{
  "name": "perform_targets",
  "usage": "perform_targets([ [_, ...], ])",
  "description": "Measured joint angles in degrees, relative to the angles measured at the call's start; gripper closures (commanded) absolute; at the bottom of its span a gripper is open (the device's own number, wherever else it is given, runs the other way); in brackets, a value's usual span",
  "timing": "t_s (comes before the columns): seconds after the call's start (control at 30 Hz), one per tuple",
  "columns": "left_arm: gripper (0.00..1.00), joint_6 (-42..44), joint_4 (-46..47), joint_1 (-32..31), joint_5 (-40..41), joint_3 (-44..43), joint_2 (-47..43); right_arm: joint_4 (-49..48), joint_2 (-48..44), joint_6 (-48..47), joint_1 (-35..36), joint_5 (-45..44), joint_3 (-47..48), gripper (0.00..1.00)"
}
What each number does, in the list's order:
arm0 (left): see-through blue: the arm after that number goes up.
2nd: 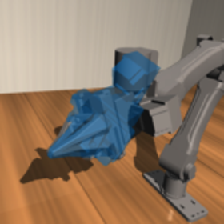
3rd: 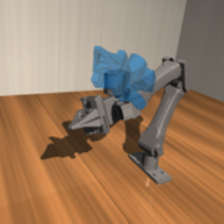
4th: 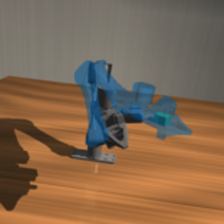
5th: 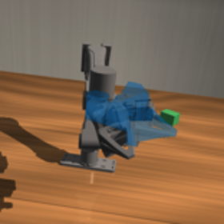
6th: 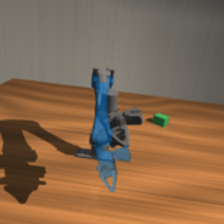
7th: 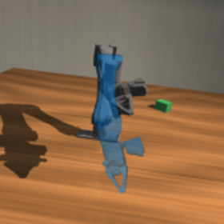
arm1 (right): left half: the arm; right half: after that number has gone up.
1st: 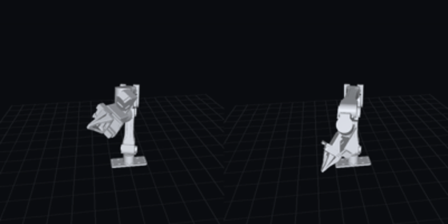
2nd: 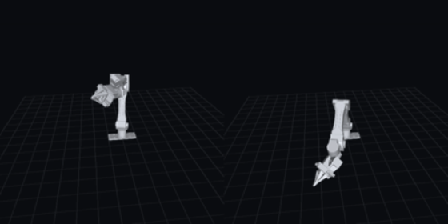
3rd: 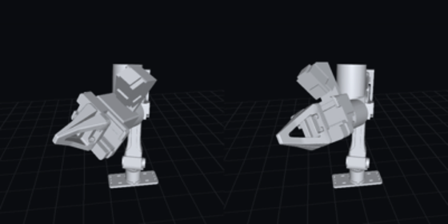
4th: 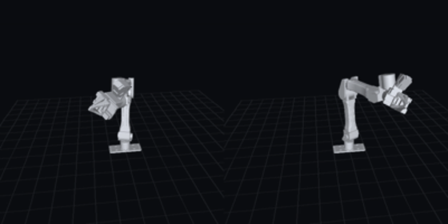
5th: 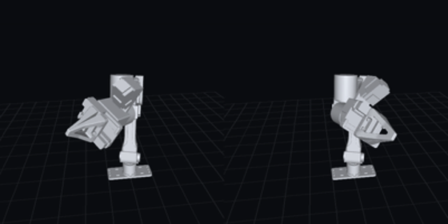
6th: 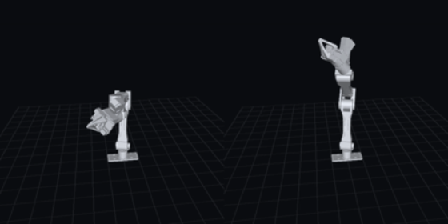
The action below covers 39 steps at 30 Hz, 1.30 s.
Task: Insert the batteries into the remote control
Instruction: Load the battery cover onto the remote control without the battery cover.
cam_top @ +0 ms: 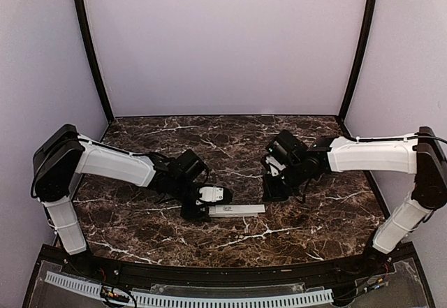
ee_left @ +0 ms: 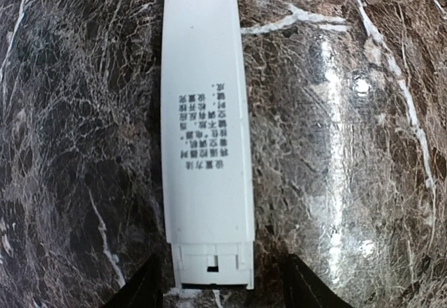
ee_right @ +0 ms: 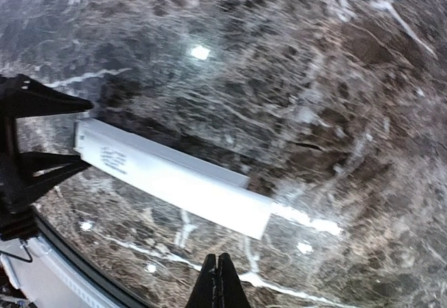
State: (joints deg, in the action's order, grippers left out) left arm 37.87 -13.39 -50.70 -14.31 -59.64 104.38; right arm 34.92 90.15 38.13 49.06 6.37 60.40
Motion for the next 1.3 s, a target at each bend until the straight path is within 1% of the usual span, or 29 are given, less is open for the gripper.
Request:
perform_targets([
  [0.13,0.39,-1.22,0.11,0.0,1.27,1.81,-1.9,-6.82,1.33,-1.29,0.0,6.88,0.5,1.0],
  [0.27,0.41,-1.75,0.9,0.0,2.67,3.58,-3.48,-13.4,5.99,-2.34,0.0,13.09,2.12,1.0],
  [0.43,0.42,-2.19,2.4,0.0,4.33,4.57,-3.76,-19.37,12.55,-3.04,0.0,19.32,4.7,1.0],
  [0.6,0.42,-2.34,3.43,0.02,4.76,5.9,-5.33,-22.64,16.74,-3.37,0.0,23.47,6.82,1.0],
  [1.0,0.42,-2.34,4.31,0.07,4.9,5.95,-5.77,-24.04,20.61,-3.61,0.02,26.64,7.61,1.0],
  [1.3,0.42,-2.34,4.35,0.07,4.92,5.95,-5.77,-24.22,21.99,-3.91,0.17,26.86,7.61,1.0],
])
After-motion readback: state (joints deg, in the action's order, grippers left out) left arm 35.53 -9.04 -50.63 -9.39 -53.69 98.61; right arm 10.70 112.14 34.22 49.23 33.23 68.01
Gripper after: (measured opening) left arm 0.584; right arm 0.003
